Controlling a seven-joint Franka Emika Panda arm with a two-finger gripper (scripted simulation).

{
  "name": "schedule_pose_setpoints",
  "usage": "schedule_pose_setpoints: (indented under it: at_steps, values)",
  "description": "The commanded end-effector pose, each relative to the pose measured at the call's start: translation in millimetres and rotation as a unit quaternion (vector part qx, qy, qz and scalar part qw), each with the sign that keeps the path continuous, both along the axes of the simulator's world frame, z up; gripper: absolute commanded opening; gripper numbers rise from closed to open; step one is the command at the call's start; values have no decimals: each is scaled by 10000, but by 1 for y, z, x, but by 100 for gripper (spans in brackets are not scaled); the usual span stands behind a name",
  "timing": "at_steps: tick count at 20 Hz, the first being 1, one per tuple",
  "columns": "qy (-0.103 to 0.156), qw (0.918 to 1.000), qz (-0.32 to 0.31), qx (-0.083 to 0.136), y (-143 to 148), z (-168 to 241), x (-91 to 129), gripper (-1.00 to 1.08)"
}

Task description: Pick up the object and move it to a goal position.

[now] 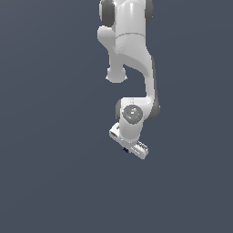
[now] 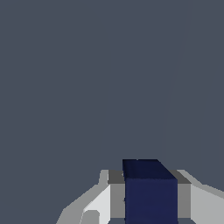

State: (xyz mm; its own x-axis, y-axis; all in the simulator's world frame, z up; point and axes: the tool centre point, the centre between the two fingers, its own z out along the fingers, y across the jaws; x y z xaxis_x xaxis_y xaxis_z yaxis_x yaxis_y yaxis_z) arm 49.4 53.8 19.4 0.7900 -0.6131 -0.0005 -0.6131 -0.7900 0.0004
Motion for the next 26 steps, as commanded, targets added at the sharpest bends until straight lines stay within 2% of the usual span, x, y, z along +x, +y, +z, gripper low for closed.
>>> schedule_pose_setpoints:
  at_steps: [1, 9, 26]
  values:
    - [-3, 10000, 2, 1, 3, 4, -6, -100]
    - [-2, 10000, 3, 3, 18, 28, -39, -100]
    - [-2, 10000, 3, 5, 66, 104, -144, -100]
